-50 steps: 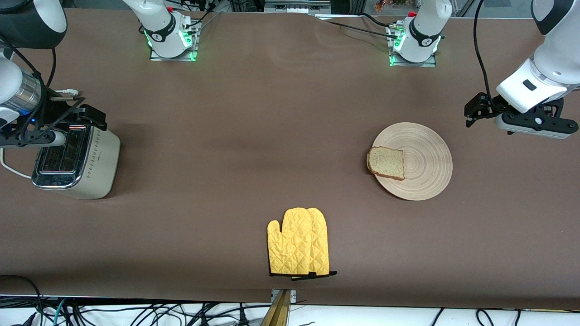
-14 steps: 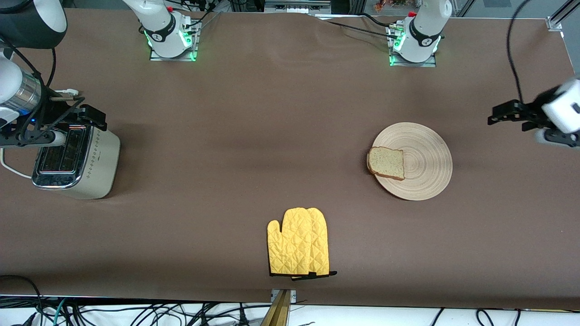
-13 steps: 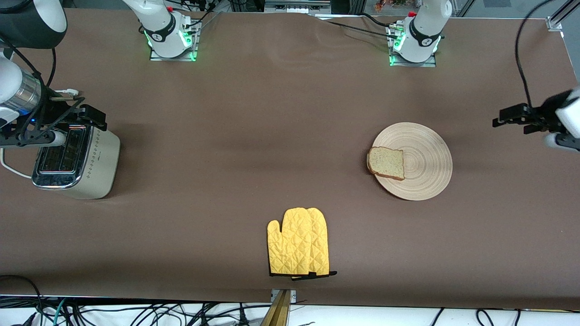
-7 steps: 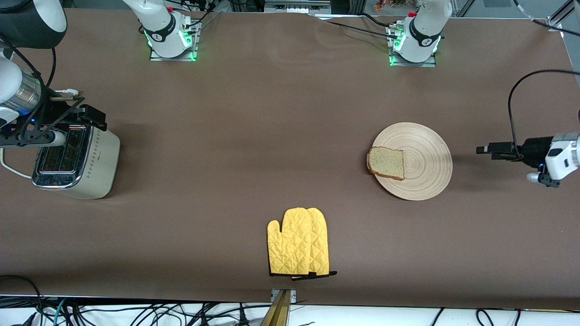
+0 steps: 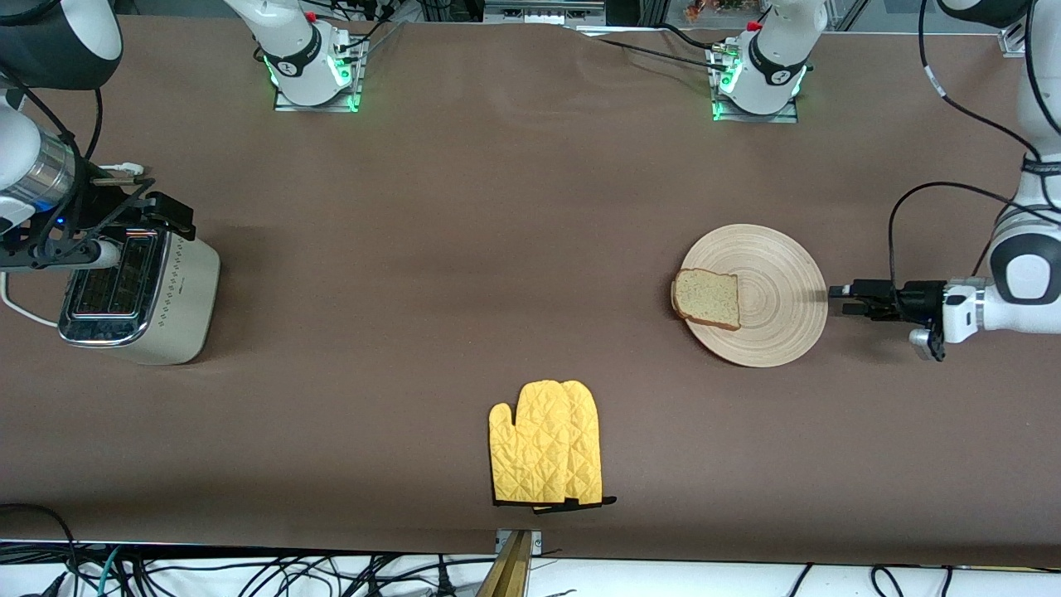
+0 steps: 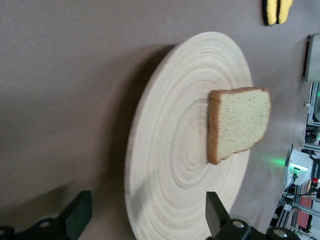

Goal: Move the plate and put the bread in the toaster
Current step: 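Reach the left gripper to the wooden plate rim and grip it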

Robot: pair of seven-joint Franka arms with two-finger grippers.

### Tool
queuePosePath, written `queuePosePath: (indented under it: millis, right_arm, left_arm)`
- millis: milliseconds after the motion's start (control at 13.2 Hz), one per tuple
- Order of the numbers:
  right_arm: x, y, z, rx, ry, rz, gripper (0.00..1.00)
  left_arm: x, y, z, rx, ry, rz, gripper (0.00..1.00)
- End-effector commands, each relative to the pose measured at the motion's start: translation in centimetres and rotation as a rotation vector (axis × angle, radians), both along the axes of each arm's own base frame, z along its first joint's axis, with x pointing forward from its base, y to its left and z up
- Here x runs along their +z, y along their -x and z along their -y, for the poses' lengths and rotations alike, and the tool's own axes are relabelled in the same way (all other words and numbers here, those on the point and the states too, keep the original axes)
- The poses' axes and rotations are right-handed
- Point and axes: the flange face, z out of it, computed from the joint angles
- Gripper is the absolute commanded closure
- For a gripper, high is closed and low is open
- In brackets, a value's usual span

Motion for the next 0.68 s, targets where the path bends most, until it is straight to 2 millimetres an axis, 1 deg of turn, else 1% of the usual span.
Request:
queuePosePath:
  millis: [0,76,227,303,379,455,606]
  right_arm:
    - [0.47,-0.22,0.02,0.004,-0.004,0.009,0.0]
    - [0.47,-0.22,0.02,0.004,-0.004,0.009,0.0]
    - [0.47,-0.22,0.02,0.004,-0.004,0.009,0.0]
    - [0.47,-0.22,0.02,0.004,-0.004,0.009,0.0]
    - [0.47,-0.23,0.1,0.003,-0.004,0.009,0.0]
    - [0.47,-0.22,0.02,0.004,-0.004,0.009,0.0]
    - [0.47,-0.23,0.1,0.003,-0.004,0.009,0.0]
  left_arm:
    - [-2.02,1.03,1.37,0.044,0.066,0.008,0.01]
    - [-2.19,1.23,1.44,0.051,0.074,0.002,0.12]
    - [-2.18,1.26,1.47,0.049,0.077,0.002,0.53]
    - [-2.04,1.22,1.48,0.045,0.079,0.005,0.7]
    - [-2.01,1.41,1.58,0.031,0.094,0.003,0.91]
    - [-1.98,1.5,1.7,0.026,0.102,-0.002,1.0]
    - [-1.78,1.38,1.47,0.026,0.104,0.003,1.0]
